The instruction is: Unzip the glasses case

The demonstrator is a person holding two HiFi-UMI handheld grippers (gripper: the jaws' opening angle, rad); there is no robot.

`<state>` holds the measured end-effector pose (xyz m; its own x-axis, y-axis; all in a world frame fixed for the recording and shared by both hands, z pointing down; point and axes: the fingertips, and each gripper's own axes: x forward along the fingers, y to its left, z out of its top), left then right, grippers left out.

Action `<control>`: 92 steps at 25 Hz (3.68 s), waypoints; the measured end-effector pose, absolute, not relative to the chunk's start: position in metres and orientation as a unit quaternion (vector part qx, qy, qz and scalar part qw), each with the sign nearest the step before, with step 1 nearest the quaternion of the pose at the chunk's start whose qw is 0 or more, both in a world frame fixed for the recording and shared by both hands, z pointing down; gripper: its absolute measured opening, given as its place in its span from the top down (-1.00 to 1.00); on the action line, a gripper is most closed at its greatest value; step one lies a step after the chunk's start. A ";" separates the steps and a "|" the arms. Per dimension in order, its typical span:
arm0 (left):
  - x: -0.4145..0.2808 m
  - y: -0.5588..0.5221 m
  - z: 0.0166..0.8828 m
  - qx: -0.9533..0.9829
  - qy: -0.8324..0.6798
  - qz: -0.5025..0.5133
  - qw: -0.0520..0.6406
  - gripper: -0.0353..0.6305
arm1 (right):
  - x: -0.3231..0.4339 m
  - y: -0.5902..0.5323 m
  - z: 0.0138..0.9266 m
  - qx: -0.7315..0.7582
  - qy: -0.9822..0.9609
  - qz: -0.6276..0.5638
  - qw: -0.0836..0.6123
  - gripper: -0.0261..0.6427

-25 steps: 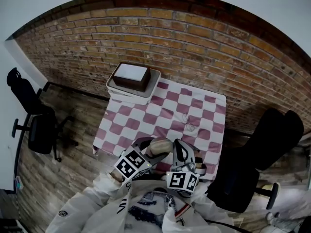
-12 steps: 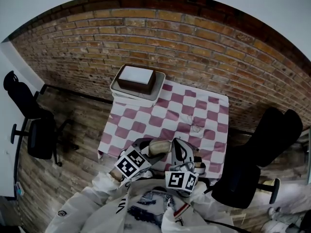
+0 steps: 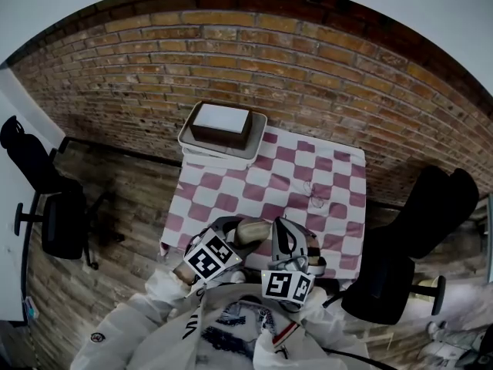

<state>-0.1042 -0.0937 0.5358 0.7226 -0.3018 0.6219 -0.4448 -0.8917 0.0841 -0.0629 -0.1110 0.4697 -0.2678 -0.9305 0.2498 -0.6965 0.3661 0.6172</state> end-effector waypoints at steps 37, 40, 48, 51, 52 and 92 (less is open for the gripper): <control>-0.113 -0.106 0.543 0.920 -0.187 0.337 0.073 0.04 | -0.074 -0.116 0.460 0.497 -0.838 -0.099 0.205 0.86; -0.105 -0.108 0.538 0.922 -0.188 0.331 0.069 0.05 | -0.065 -0.118 0.449 0.480 -0.866 -0.039 0.137 0.73; -0.077 -0.111 0.523 0.926 -0.195 0.318 0.062 0.04 | -0.025 -0.117 0.445 0.450 -0.886 0.002 0.110 0.51; -0.069 -0.116 0.524 0.923 -0.202 0.319 0.069 0.04 | -0.013 -0.117 0.439 0.443 -0.891 0.008 0.102 0.42; -0.067 -0.117 0.525 0.923 -0.204 0.320 0.070 0.04 | -0.010 -0.116 0.438 0.439 -0.893 0.010 0.101 0.39; 0.065 -0.068 0.529 0.912 -0.130 0.388 -0.026 0.04 | 0.037 -0.054 0.455 0.184 -0.963 -0.048 0.194 -0.04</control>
<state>0.0645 -0.0683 0.5291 0.6652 -0.2578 0.7008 -0.2173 -0.9647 -0.1486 0.0369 -0.0540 0.4547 -0.8577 -0.3719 0.3550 -0.3347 0.9280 0.1635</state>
